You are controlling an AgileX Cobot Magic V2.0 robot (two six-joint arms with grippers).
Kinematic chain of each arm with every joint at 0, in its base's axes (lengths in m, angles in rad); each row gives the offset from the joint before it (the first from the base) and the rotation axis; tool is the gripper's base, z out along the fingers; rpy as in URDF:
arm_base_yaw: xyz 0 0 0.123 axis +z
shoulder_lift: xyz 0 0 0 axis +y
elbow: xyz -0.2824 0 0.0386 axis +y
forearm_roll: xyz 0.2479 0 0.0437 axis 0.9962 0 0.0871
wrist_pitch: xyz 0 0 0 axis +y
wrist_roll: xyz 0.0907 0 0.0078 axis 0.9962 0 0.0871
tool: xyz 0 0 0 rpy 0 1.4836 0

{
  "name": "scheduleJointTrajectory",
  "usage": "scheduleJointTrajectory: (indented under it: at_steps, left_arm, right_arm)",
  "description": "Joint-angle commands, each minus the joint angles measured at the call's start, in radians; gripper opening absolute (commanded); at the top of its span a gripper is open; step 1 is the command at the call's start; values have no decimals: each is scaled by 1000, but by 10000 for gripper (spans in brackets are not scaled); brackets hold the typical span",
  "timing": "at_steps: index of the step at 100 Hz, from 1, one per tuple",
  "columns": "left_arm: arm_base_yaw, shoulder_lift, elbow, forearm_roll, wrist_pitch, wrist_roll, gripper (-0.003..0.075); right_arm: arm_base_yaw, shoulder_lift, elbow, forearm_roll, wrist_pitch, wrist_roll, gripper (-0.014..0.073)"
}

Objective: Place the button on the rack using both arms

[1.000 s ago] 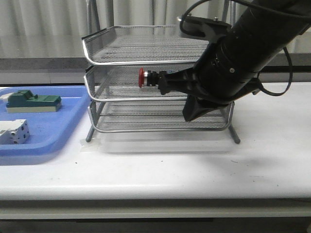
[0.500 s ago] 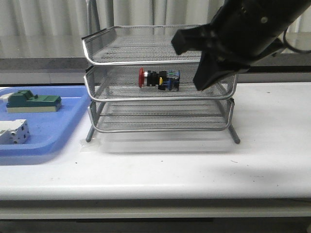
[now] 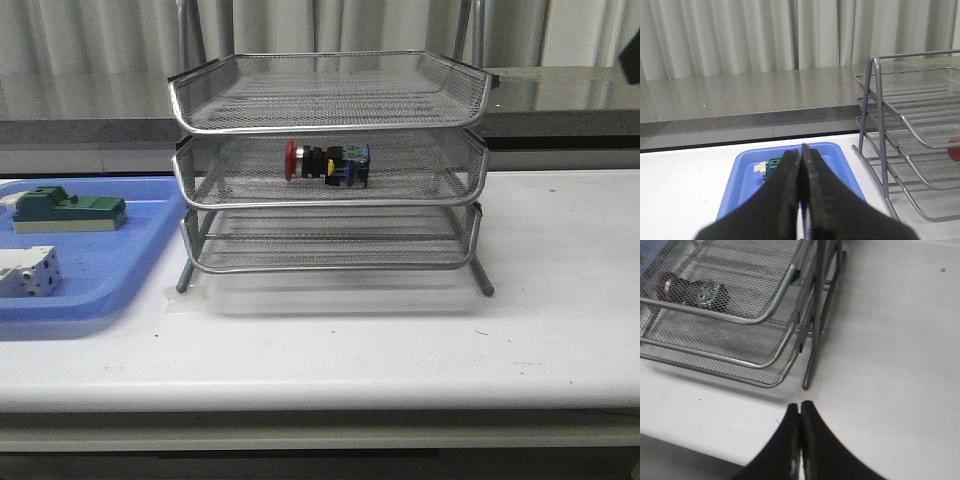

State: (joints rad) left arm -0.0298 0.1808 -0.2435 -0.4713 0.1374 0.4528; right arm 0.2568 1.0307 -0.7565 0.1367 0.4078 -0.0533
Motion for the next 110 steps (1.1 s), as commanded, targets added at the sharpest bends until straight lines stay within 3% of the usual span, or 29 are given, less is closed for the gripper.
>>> scheduleJointTrajectory:
  at_steps: [1, 56, 110]
  left_arm:
    - [2, 8, -28, -11, -80, -10, -20]
    - [2, 8, -28, -11, -80, -10, -20]
    - [2, 8, -28, -11, -80, -10, -20]
  right_arm:
    - [-21, -108, 31, -6, -54, -9, -57]
    - [-23, -709, 361, -6, -71, -8, -57]
    - [-23, -751, 369, -6, -49, -8, -57]
